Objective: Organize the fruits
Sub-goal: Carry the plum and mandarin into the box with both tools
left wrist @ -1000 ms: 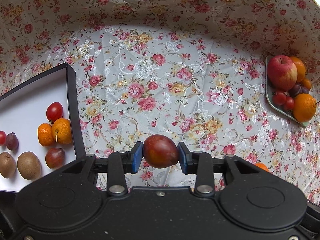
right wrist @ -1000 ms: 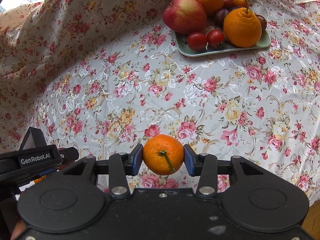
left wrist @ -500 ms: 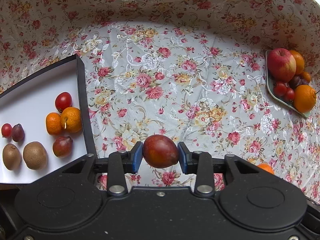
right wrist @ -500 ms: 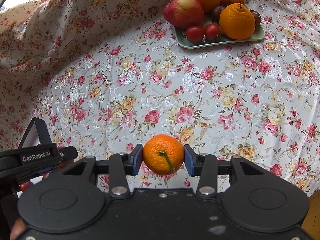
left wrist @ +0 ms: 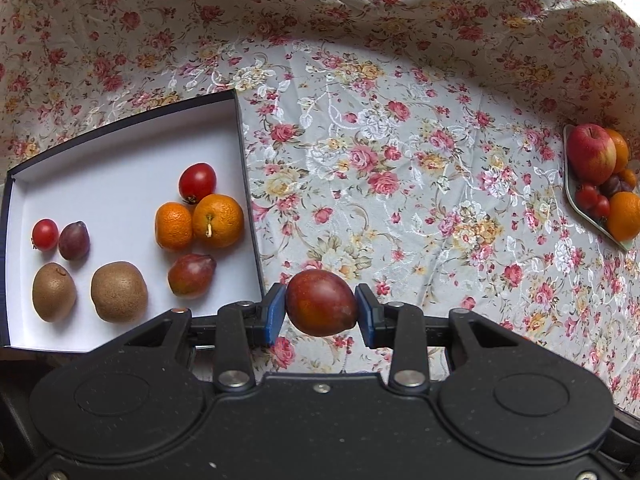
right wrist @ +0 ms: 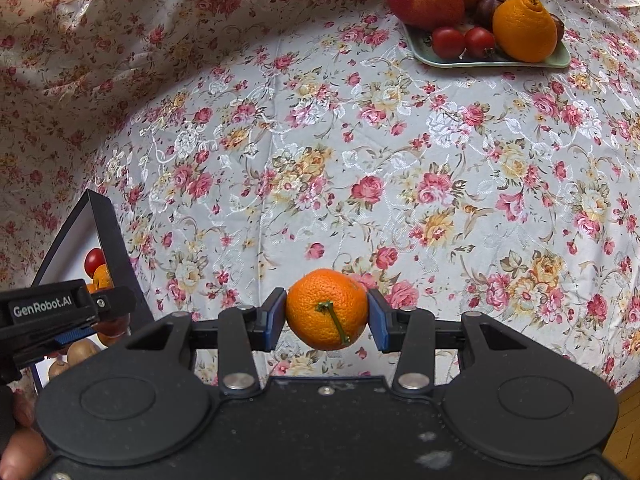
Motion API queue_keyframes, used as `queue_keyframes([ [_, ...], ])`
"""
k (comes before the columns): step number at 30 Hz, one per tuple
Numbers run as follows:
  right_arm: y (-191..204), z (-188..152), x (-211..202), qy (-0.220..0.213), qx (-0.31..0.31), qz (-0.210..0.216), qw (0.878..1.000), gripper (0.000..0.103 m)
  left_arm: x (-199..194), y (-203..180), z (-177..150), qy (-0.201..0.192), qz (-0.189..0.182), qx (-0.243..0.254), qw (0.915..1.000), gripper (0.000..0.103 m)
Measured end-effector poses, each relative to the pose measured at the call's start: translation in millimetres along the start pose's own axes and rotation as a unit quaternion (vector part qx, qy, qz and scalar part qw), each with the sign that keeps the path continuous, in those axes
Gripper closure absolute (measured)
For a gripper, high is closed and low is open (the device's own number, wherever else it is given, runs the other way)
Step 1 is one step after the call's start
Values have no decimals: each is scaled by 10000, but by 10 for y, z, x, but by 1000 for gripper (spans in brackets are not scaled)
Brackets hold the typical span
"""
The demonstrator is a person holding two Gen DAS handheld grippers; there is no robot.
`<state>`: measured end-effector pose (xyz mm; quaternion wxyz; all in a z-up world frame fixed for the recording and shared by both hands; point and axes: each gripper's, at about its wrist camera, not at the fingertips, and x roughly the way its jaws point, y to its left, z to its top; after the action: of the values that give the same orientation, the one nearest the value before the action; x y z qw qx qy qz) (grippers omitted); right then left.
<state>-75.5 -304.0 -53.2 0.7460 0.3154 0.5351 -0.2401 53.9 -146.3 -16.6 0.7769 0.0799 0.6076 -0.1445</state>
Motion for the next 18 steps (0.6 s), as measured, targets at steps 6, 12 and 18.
queue_keyframes([
  [6, 266, -53, 131, 93, -195, -13, 9998, 58, -57, 446, 121, -120, 77, -430, 9990, 57],
  [12, 519, -69, 241, 133, -312, 9, 9994, 58, -71, 971, 206, -252, 329, -891, 9952, 57],
  [18, 877, -92, 294, 68, -447, 127, 9989, 58, -58, 1512, 221, -317, 609, -1324, 9888, 57],
])
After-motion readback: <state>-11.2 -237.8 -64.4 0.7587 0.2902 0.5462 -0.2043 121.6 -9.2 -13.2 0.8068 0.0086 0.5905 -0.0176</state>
